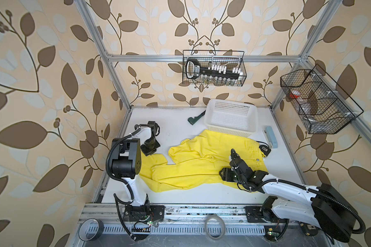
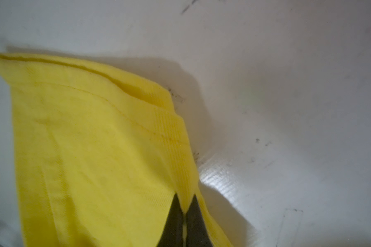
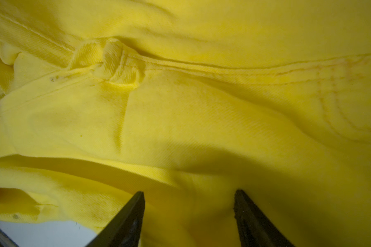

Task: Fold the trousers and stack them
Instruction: 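Pull the leg end toward the robot with the left gripper, then lift it away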

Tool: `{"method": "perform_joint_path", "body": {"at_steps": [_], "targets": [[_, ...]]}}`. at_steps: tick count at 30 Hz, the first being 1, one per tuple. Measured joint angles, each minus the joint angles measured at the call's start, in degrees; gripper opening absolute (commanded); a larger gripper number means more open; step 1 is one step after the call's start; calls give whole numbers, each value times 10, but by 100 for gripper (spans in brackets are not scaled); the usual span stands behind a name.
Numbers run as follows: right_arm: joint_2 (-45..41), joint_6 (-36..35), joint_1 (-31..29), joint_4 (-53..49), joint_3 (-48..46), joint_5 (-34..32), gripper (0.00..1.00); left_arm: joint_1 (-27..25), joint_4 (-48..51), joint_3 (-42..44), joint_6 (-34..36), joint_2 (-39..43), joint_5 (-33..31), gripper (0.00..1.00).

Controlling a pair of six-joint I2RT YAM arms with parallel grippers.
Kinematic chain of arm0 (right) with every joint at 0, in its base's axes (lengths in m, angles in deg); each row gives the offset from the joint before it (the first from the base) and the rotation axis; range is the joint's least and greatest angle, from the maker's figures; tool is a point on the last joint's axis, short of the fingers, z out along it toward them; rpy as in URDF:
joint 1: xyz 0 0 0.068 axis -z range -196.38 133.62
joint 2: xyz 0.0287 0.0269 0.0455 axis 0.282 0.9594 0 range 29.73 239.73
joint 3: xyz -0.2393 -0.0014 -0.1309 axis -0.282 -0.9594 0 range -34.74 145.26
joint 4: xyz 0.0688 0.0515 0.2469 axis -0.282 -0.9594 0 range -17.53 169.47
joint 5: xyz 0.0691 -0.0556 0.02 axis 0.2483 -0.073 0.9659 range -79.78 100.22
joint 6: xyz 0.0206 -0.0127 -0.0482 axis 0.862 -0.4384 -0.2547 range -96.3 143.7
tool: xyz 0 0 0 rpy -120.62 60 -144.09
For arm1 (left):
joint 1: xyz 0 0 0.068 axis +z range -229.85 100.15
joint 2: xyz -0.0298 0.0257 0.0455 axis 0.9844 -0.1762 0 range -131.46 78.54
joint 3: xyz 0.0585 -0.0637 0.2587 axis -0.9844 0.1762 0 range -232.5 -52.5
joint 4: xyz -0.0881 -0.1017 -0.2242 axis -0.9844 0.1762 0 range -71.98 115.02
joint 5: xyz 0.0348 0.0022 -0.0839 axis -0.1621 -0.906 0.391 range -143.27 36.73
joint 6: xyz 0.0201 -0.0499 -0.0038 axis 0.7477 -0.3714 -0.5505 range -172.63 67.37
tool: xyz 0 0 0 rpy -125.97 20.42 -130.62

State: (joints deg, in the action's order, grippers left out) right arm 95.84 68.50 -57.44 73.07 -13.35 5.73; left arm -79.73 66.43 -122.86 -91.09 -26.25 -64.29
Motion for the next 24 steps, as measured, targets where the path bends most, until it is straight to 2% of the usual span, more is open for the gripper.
{"method": "perform_joint_path", "body": {"at_steps": [4, 9, 15, 19, 21, 23, 24], "targets": [[5, 0, 5, 5, 0, -1, 68, 27, 25, -17, 0, 56, -50, 0], [8, 0, 24, 10, -1, 0, 67, 91, 52, -25, 0, 163, -121, 0], [-1, 18, 27, 5, -2, -1, 67, 142, 64, -5, 2, 228, -180, 8], [-35, 39, 30, -14, -16, -3, 68, 162, 63, 27, 5, 214, -182, 17], [-55, 52, 31, -24, -25, -5, 68, 167, 53, 36, 7, 184, -179, 30], [-75, 64, 31, -36, -33, -6, 68, 168, 44, 44, 5, 155, -175, 33], [-87, 70, 31, -45, -36, -6, 68, 168, 39, 47, 3, 145, -174, 38]]}}
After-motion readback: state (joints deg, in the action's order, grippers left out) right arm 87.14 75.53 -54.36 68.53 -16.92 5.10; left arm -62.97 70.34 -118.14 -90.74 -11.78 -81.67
